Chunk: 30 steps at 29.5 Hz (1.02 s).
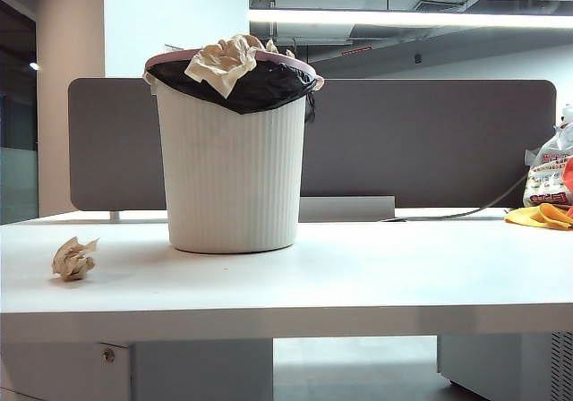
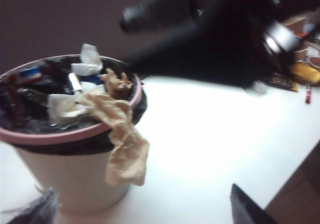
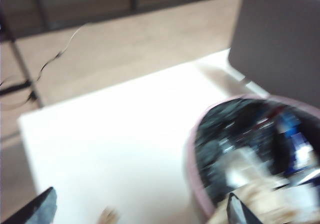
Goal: Pick up all the trash on the table and put it in the trash can.
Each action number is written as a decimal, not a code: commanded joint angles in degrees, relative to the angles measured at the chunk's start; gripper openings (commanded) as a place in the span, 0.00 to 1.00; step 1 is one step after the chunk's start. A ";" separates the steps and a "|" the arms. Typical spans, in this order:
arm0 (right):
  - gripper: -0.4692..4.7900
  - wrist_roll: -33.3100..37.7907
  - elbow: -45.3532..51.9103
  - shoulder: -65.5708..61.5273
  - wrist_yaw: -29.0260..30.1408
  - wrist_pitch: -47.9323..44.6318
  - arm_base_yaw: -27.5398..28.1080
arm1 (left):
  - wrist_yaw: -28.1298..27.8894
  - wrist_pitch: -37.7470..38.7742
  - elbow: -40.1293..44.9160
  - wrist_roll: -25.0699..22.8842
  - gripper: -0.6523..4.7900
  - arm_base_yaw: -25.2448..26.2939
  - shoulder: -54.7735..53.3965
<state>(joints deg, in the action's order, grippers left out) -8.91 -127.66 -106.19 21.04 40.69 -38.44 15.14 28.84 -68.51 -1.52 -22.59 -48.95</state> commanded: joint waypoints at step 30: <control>0.87 -2.86 6.32 -32.30 -11.58 -12.31 -12.98 | -24.13 31.10 -0.26 -1.49 1.00 -0.02 11.37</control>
<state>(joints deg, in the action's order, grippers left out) -11.94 -121.05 -138.91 10.07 29.43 -51.29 -8.82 60.31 -68.66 -2.96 -22.59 -37.63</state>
